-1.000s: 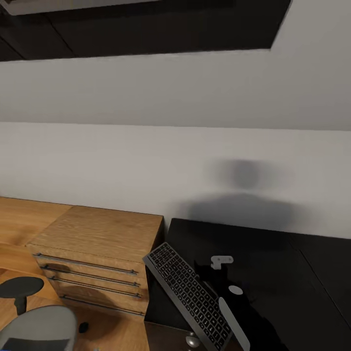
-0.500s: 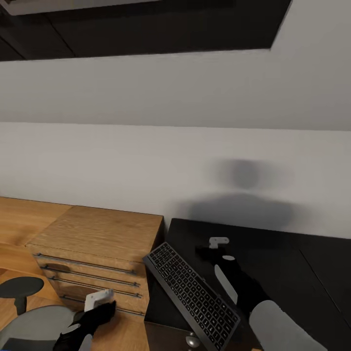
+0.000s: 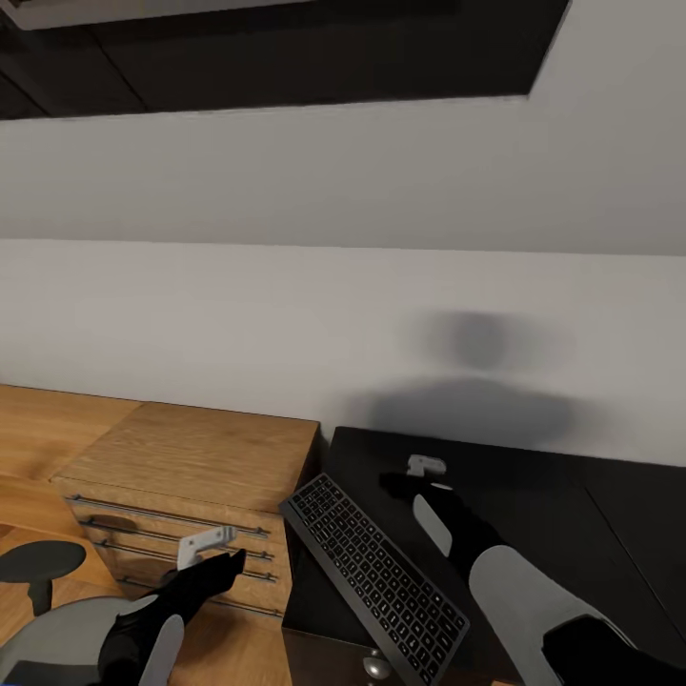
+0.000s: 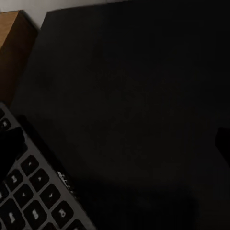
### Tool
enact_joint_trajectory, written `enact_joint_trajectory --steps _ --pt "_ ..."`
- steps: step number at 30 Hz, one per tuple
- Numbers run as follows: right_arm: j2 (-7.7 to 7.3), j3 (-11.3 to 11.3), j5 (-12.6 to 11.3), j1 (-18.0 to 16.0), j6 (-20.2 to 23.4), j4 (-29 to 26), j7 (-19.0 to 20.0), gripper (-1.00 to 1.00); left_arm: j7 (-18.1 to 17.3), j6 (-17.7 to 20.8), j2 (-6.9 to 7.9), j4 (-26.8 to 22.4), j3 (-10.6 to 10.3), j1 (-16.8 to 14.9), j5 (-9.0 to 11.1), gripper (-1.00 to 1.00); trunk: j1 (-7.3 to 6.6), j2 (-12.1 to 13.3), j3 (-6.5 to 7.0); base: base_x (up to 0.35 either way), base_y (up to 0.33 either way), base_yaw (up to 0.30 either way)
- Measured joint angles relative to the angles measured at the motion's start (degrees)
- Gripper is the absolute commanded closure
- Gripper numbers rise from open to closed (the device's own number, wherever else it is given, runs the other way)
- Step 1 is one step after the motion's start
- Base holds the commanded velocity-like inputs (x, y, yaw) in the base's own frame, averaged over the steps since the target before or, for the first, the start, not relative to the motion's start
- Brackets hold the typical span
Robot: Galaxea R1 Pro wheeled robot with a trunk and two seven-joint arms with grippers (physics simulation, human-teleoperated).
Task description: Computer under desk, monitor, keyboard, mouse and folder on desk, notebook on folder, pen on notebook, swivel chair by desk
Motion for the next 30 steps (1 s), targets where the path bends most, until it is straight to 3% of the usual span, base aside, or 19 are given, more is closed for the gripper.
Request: enact_joint_trajectory --steps 5,14,22,30 --pt "0.38 -0.06 -2.91 0.17 0.41 0.30 0.02 -1.00 0.01 0.01 -0.06 -0.25 0.10 0.01 0.05 -1.00 0.00 0.00 0.00 0.000 0.000 0.150" --pt "0.35 -0.11 -3.40 1.25 0.40 0.35 0.09 -1.00 0.01 -0.07 -0.13 -0.30 0.08 0.01 0.05 -1.00 0.00 0.00 0.00 0.000 0.000 0.267" --pt "0.42 0.06 -3.28 1.56 0.33 0.38 0.20 -1.00 0.05 -0.07 -0.16 -0.31 0.08 0.01 0.04 -1.00 1.75 -3.20 -1.44 0.000 0.000 0.265" --pt "0.18 0.09 -2.78 2.08 0.06 0.34 0.25 -1.00 0.09 -0.07 -0.17 -0.29 0.08 0.00 0.00 -1.00 3.51 -6.41 -2.89 0.000 0.000 0.049"
